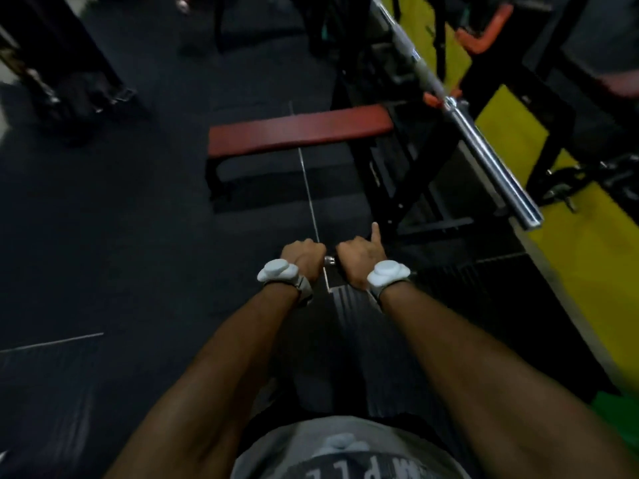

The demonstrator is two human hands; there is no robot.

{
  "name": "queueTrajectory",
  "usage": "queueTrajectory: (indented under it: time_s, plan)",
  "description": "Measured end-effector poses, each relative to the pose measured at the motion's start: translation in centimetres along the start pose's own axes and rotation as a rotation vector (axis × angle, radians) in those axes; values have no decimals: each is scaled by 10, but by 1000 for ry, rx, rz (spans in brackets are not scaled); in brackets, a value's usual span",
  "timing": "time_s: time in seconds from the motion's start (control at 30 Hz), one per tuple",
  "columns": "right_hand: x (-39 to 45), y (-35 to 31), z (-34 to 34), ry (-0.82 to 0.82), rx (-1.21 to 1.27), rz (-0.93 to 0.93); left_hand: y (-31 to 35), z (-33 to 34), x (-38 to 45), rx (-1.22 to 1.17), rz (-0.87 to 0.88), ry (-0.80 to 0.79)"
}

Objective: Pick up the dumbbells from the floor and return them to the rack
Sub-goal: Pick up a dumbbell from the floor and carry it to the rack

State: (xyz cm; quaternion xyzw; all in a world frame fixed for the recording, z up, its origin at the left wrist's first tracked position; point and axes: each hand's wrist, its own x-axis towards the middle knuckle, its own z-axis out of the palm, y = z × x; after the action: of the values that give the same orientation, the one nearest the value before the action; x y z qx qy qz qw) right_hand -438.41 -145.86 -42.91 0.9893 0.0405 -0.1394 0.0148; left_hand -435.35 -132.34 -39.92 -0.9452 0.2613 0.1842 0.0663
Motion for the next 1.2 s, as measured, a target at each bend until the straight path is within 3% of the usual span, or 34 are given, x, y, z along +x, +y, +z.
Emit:
queueTrajectory:
  time_s: [0.13, 0.33, 0.63, 0.9, 1.1, 1.2]
  plan:
    - [64, -87, -35, 33, -34, -92, -109, -6, -4, -7, -67, 91]
    - [132, -172, -67, 128, -61, -177, -213, -14, -17, -10, -160, 114]
    - [238, -278, -92, 85, -116, -390, -357, -7, -12, -65, -289, 166]
    - [362, -350, -103, 41, -117, -577, -466, 14, 37, -73, -443, 76]
    - [456, -398, -133, -11, -124, -706, -547, -11, 80, -56, -573, -35]
    - [508, -418, -157, 48, -144, -769, -588, -25, 106, -67, -651, -6]
